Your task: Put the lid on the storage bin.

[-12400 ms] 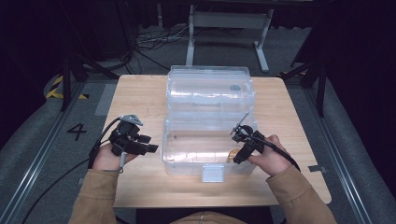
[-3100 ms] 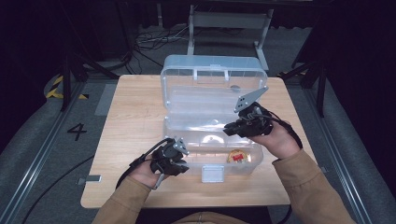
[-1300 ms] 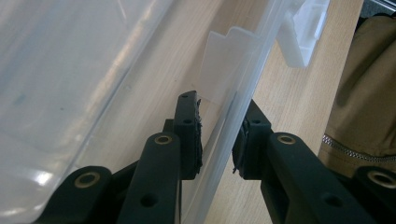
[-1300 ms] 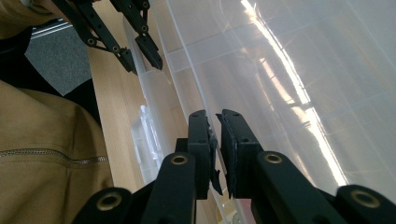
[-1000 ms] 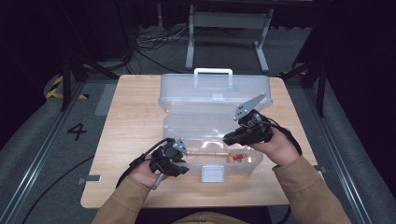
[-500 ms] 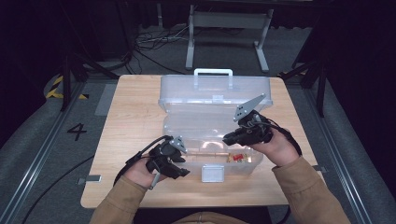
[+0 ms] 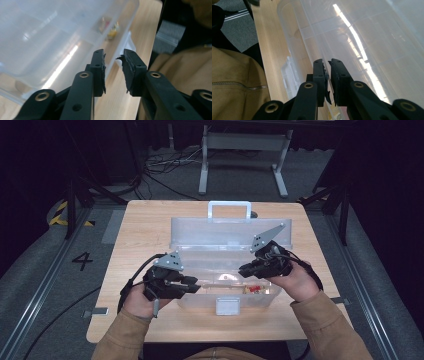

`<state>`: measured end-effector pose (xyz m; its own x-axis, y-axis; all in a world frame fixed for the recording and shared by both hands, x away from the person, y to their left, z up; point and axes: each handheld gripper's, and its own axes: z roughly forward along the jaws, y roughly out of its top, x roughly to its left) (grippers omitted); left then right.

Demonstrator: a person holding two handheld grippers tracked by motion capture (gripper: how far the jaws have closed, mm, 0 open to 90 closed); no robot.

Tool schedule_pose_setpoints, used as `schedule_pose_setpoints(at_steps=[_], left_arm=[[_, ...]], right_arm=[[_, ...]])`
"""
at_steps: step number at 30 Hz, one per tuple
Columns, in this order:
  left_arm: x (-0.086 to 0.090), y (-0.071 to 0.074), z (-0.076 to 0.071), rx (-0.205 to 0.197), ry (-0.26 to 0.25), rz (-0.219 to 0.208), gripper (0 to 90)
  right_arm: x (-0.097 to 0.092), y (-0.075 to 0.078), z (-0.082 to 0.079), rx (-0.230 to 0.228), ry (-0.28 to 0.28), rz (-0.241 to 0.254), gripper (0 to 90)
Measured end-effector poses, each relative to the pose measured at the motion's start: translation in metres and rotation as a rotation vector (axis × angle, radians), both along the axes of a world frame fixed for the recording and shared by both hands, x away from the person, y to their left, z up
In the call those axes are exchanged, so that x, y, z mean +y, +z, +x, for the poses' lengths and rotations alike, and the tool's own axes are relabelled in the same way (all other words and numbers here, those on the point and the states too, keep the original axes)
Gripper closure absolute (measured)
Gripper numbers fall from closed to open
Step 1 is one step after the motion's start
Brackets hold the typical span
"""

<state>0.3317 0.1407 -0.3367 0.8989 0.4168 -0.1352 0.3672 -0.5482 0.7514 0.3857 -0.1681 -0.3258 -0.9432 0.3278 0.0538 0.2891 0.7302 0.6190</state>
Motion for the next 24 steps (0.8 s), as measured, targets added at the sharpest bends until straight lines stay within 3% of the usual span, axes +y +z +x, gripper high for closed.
schedule_pose_setpoints(at_steps=[10,18,24], left_arm=[[0.014,0.008,0.006,-0.052,0.130,-0.068,77.7],[0.020,0.009,0.012,-0.051,0.236,-0.128,84.6],[0.022,0.010,0.013,-0.065,0.295,-0.141,85.4]], right_arm=[[0.000,-0.003,-0.002,0.003,-0.001,0.001,82.9],[-0.001,-0.005,-0.005,0.001,-0.009,0.002,82.6],[-0.001,-0.006,-0.007,-0.004,-0.010,0.000,82.5]])
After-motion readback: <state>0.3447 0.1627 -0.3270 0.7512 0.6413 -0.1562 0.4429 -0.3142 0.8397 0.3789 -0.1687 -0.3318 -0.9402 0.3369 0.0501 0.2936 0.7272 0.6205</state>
